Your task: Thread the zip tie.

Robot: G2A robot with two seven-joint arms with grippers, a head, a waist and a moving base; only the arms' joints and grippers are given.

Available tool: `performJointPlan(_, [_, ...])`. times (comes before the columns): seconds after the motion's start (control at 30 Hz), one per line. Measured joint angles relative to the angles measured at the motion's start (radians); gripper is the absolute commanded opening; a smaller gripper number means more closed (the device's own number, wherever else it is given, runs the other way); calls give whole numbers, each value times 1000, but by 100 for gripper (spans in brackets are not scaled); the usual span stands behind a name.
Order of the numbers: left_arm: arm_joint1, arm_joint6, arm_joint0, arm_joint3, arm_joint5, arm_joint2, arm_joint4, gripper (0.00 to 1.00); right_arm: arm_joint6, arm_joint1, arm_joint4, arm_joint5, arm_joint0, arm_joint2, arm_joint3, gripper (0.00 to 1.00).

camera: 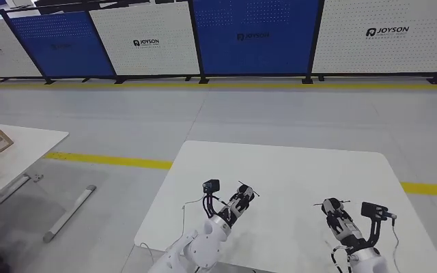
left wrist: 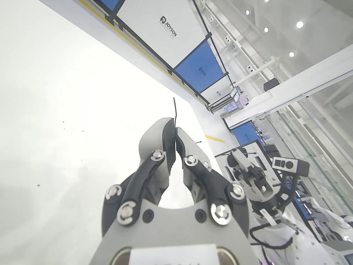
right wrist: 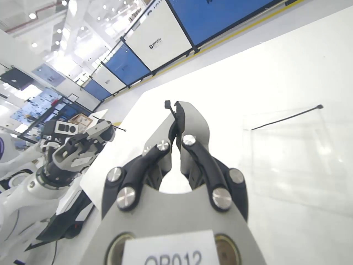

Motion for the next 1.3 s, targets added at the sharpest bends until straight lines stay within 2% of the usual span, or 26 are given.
performJointPlan(0.1, [0,0,0,0,0,0,0,0,-24,-11,-10,8,9,-20,3,0])
performJointPlan(0.57, [0,0,0,0,0,0,0,0,-17,-13,0,0,8,-18,2,0])
performJointPlan(0.67, [0,0,0,0,0,0,0,0,-20,-23,41,-44,9,-12,7,0])
performJointPlan(0.8, [0,0,0,0,0,0,0,0,-51,-44,116,-154,15,-18,22,0])
performJointPlan(0.93, [0,0,0,0,0,0,0,0,-27,-70,135,-202,49,-63,29,0])
performJointPlan(1.03, [0,0,0,0,0,0,0,0,-9,-100,143,-183,101,-119,66,0])
performJointPlan(1.1, [0,0,0,0,0,0,0,0,6,-114,154,-141,130,-146,93,0])
performJointPlan(1.3, [0,0,0,0,0,0,0,0,6,-113,154,-148,129,-144,93,0])
